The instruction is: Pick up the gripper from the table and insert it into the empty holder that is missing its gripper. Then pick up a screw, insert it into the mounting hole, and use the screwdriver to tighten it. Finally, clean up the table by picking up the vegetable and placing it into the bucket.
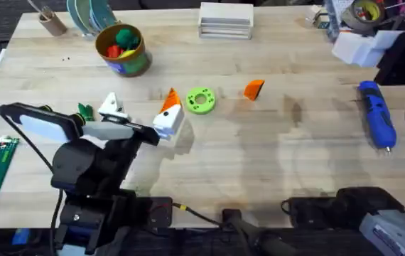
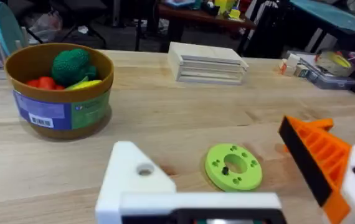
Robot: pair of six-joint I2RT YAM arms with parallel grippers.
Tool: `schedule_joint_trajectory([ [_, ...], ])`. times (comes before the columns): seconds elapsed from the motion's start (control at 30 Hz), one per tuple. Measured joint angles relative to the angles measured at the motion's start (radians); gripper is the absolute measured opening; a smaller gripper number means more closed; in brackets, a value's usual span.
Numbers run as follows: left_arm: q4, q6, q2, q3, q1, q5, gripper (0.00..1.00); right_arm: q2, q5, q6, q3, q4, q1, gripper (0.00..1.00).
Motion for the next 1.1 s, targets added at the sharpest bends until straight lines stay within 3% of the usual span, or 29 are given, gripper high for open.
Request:
schedule_joint_trajectory([
  [0.37,0.000,0.000,0.000,0.000,0.000,0.005,0.992,0.000,0.000,0.000,0.000,0.000,0.000,0.992],
  [0.5,0.002,0.001,0.000,0.000,0.000,0.043,0.993,0.000,0.000,0.000,0.000,0.000,0.000,0.992],
  [0.53,0.007,0.020,0.000,0.000,0.000,0.111,0.993,0.000,0.000,0.000,0.000,0.000,0.000,0.992],
  [0.6,0.009,0.042,0.000,0.000,0.000,0.170,0.993,0.000,0.000,0.000,0.000,0.000,0.000,0.992],
  [1.1,0.000,0.112,0.000,0.000,0.000,0.569,0.993,0.000,0.000,0.000,0.000,0.000,0.000,0.992],
])
